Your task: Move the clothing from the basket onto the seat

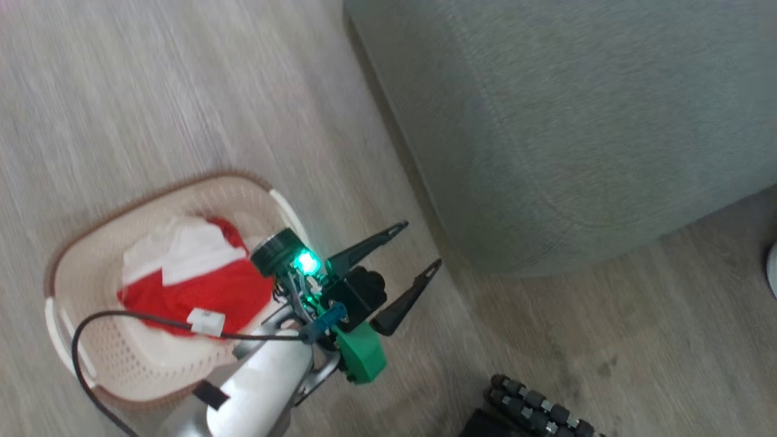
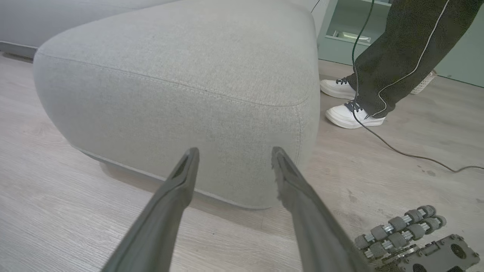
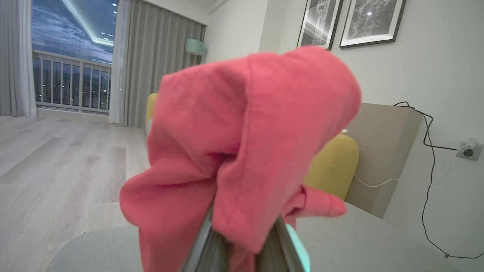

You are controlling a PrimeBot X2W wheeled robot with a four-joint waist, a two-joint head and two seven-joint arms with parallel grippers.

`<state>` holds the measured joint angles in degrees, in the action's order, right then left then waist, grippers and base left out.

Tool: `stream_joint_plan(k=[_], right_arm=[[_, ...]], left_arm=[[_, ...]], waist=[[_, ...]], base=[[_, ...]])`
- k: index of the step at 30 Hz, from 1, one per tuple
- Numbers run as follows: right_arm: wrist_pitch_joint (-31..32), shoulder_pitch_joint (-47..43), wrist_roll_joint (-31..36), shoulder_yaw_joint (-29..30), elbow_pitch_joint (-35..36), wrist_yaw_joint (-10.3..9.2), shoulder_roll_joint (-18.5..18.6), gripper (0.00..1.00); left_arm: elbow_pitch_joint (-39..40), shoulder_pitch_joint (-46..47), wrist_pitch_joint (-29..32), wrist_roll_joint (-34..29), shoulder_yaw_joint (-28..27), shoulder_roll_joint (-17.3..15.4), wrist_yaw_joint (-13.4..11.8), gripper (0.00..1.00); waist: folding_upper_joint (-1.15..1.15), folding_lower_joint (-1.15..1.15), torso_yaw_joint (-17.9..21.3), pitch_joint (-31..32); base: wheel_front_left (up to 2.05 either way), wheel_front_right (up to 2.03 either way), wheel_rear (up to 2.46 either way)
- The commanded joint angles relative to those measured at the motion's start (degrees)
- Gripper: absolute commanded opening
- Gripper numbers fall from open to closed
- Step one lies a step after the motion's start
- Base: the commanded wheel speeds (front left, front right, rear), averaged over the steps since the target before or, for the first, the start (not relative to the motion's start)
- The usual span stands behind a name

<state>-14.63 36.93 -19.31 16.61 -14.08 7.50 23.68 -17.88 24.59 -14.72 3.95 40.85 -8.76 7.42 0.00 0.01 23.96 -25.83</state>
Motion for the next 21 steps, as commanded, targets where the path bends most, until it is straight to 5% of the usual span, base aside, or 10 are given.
stream_joint_plan(k=[1, 9, 21], right_arm=[[-0.37, 2.95, -1.61, 1.10, -0.27, -0.01, 3.25, 0.00], [-0.37, 13.20, -4.12, 1.81, -14.12, -0.01, 9.51, 0.00], [-0.37, 22.49, -9.05, -9.79, -32.23, -0.01, 12.98, 0.00]], left_arm=[[1.43, 2.21, -0.28, -0.67, -1.06, -0.41, 0.07, 1.00], [1.24, 6.83, -0.28, -1.64, -0.02, -0.36, 0.07, 1.00], [0.91, 11.07, -0.28, -2.98, 1.61, 0.71, 0.06, 1.00]], waist=[[0.00, -0.01, -2.80, -5.02], [0.00, -0.01, -7.29, -13.23], [0.00, -0.01, -11.45, -19.53]], base=[[0.00, 0.00, 0.00], [0.00, 0.00, 0.00], [0.00, 0.00, 0.00]])
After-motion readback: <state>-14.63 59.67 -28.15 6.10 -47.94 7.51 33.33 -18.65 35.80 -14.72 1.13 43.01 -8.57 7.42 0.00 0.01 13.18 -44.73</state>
